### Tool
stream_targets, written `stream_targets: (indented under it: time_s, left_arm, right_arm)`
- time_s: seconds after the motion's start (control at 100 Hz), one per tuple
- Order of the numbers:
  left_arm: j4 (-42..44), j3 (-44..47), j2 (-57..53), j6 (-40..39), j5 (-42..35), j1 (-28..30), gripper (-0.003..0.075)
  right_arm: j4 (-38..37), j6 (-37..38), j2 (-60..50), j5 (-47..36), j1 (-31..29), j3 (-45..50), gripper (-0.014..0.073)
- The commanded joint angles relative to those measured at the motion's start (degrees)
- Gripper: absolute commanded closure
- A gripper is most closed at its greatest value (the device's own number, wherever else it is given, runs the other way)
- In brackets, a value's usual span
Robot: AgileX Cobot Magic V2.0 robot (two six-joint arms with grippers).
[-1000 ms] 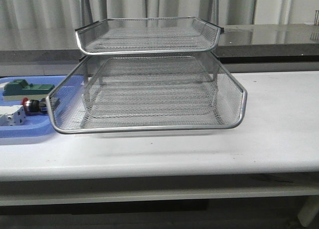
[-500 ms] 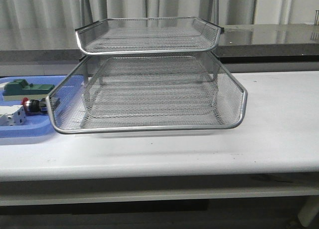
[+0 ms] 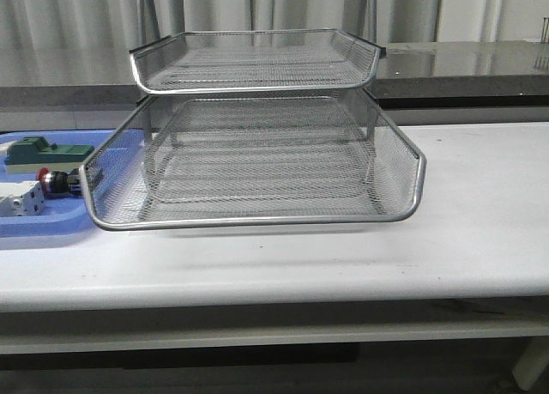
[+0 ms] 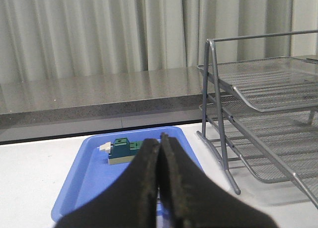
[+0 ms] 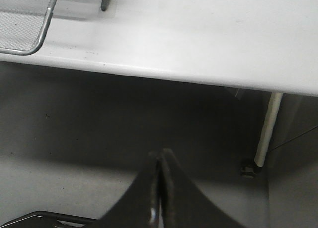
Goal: Place button on rack with both arms
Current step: 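Release the tray and withdraw the right gripper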
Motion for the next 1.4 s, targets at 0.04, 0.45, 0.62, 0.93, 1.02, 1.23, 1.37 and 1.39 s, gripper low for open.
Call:
stream_targets:
  time_s: [0.04,0.45,0.62,0.93,1.02,1.23,1.37,1.39]
  left_arm:
    - [-0.32,2.72,-1.91,-0.45,-4.7,0.03,0.0741]
    - [-0.45,2.38,-1.91,-0.45,-10.81,0.03,0.0741]
    - [-6.71,-3.25,-0.61,-0.45,-3.61,0.03,0.0741]
    - [-7.7,-25.11,18.29,-0.45,15.9,0.03,0.0741]
    - [-7.59,-32.55,26.4,-0.07,20.07,0.03,0.0741]
    - [-6.71,-46.72,44.04,1.85,26.63,0.03,0.0741]
    - [-6.71,-54.96,54.53,5.75,31.31,0.03,0.0741]
    - [-6.71,-56.12,56.03,6.54,31.97,0.03,0.0741]
  right_arm:
    - [-0.63,0.11,0.35,-3.13,0.04,-2.03,0.0664]
    - [-0.63,0.11,0.35,-3.13,0.04,-2.03,0.0664]
    - [-0.63,0.11,0.35,-3.13,0.04,-2.03,0.0664]
    - [-0.63,0.11,0.35,-3.13,0.04,-2.03,0.0664]
    - [-0.63,0.11,0.35,-3.13,0.04,-2.03,0.0664]
    - [-0.63,0.11,0.35,-3.13,0.04,-2.03,0.0664]
    - [-0.63,0.11,0.35,-3.13,0.04,-2.03,0.0664]
    - [-0.63,0.11,0.35,-3.13,0.04,-2.03,0.0664]
